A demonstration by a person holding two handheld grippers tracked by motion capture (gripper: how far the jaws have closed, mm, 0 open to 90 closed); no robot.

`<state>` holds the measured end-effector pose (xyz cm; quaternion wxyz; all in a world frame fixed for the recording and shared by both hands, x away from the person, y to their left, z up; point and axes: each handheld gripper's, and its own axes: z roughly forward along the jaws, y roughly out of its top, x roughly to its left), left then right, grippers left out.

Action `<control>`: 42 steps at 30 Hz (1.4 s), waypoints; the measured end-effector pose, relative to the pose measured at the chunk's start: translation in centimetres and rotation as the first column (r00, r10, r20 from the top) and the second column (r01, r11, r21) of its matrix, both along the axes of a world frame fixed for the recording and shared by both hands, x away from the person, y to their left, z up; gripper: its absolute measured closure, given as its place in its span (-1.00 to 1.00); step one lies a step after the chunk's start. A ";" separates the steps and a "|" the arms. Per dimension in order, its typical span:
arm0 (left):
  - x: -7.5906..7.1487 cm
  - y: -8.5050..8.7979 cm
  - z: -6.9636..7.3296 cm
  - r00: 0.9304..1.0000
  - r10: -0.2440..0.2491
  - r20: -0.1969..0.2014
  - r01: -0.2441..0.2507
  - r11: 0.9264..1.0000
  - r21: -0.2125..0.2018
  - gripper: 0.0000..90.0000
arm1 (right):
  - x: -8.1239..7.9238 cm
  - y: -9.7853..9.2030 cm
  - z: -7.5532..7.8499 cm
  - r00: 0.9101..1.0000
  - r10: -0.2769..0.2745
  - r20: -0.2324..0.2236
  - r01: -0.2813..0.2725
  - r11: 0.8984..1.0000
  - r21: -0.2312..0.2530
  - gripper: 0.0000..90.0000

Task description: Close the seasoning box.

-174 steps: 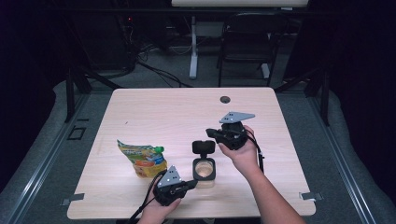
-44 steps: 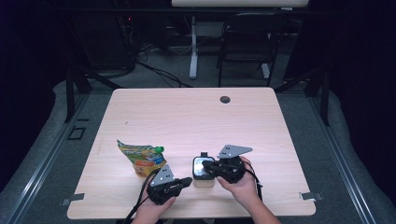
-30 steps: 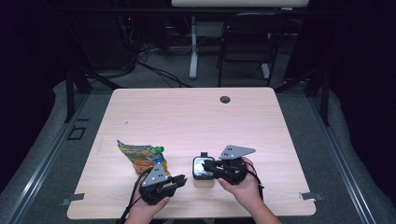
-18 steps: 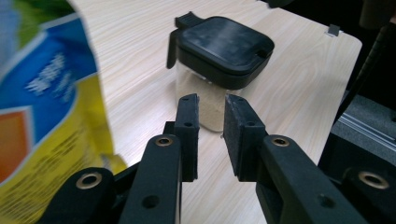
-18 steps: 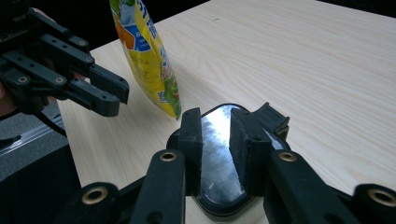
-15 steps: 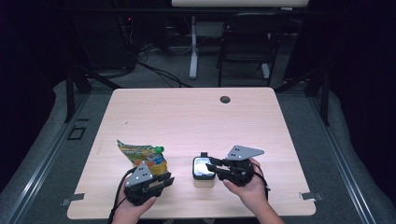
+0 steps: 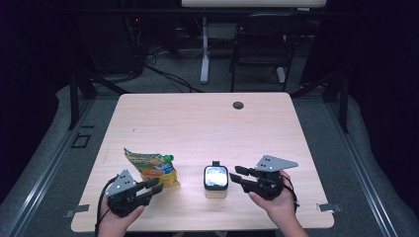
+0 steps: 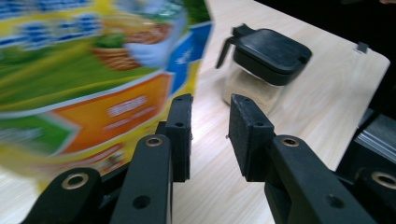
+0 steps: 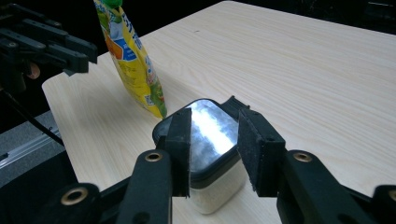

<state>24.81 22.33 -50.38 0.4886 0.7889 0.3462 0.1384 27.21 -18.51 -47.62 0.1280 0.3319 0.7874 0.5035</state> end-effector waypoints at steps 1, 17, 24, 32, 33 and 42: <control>0.0 0.4 0.0 1.000 0.011 0.005 -0.011 1.000 -0.007 0.54 | -0.1 -0.2 0.0 1.000 -0.007 0.002 0.007 1.000 0.002 0.44; -0.1 5.3 -0.1 0.986 0.166 0.001 -0.166 0.986 -0.035 0.41 | -1.1 -4.0 -0.6 0.991 -0.134 -0.005 0.134 0.989 0.057 0.20; 0.1 6.7 -0.5 0.973 0.229 0.007 -0.229 0.973 -0.035 0.30 | -1.1 -5.1 -1.3 0.983 -0.184 -0.017 0.184 0.982 0.044 0.15; 0.6 8.2 -1.5 0.955 0.298 -0.007 -0.298 0.954 -0.031 0.21 | -0.7 -6.3 -2.3 0.969 -0.243 -0.035 0.244 0.969 0.027 -0.02; 0.7 8.5 -1.6 0.951 0.308 -0.010 -0.308 0.951 -0.034 0.19 | -0.6 -6.5 -2.5 0.966 -0.258 -0.026 0.259 0.966 0.014 -0.04; 1.5 9.9 -3.0 0.933 0.357 -0.049 -0.358 0.934 -0.011 0.16 | -0.2 -7.8 -4.4 0.949 -0.313 -0.019 0.313 0.950 0.009 -0.08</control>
